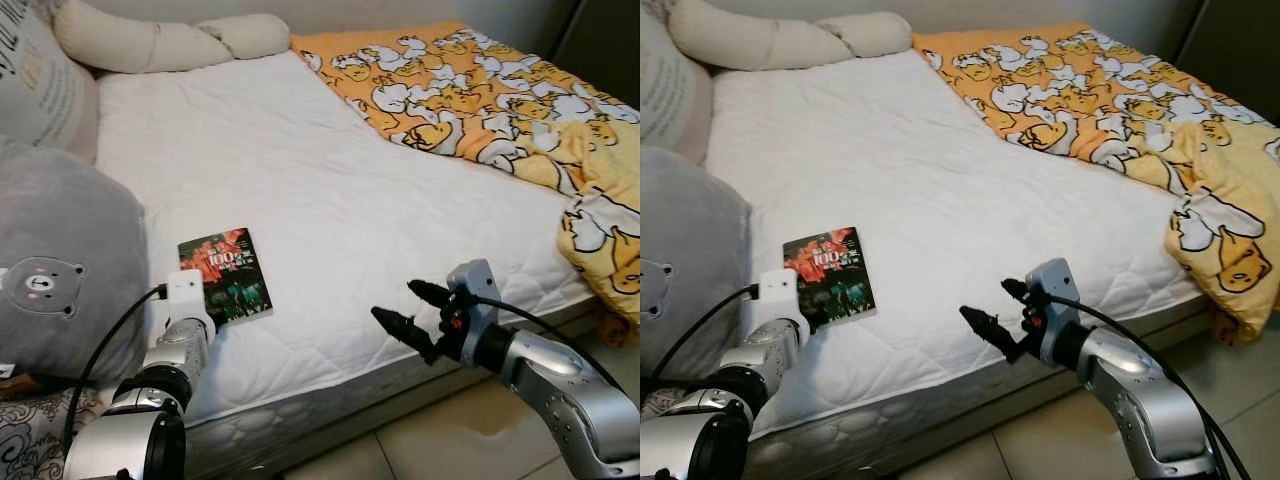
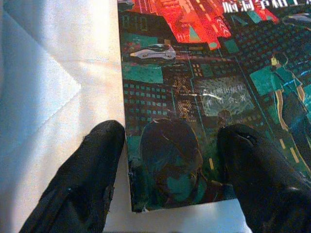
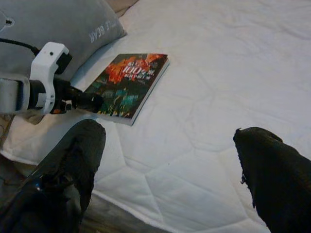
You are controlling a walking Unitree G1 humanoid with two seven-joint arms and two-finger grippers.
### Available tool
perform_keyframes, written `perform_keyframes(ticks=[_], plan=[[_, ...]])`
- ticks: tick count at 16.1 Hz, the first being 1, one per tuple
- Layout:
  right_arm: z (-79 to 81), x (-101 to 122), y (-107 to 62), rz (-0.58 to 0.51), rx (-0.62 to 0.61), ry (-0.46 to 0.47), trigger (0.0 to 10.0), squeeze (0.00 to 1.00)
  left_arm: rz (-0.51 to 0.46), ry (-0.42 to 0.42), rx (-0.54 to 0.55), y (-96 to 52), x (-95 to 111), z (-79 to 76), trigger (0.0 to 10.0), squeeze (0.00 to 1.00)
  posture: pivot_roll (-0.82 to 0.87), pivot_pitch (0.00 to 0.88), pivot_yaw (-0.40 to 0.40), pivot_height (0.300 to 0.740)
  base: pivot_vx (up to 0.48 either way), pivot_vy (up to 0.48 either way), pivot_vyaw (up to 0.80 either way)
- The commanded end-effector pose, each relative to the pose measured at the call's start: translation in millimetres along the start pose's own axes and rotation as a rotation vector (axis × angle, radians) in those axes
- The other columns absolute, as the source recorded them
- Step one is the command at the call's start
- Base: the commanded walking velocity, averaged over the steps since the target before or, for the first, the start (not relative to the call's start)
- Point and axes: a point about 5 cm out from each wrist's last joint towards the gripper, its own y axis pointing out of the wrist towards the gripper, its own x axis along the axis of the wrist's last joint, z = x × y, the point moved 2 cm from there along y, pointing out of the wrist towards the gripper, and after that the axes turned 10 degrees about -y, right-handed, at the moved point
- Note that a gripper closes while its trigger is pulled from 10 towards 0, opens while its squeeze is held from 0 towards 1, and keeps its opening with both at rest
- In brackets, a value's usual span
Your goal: Clean up the room
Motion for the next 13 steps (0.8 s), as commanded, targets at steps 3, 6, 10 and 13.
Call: perform_keyframes(ticks=[3,6,10,13], plan=[[-3.4,-0.5,2.1,-0.006,-0.026,-0.011,10.0,0.00,-0.002,0.068,-0.035,-0.5,1.7,1.6,10.0,1.00,-0.11,0.000,0.035,0.740,0.000,0.000,0.00],[-2.9,-2.0,2.5,-0.012,-0.038,-0.009,10.0,0.00,-0.073,0.221,-0.050,-1.9,12.7,6.0,10.0,1.00,-0.11,0.000,0.042,0.740,0.000,0.000,0.00],[-1.4,-1.5,3.5,-0.028,-0.043,-0.009,10.0,0.00,-0.179,0.392,-0.083,-7.2,29.7,5.8,10.0,1.00,-0.10,0.000,0.044,0.740,0.000,0.000,0.00],[-1.1,0.7,6.6,-0.051,-0.058,-0.016,10.0,0.00,-0.246,0.392,-0.139,-13.7,35.0,1.4,10.0,1.00,-0.08,0.000,0.037,0.740,0.000,0.000,0.00]])
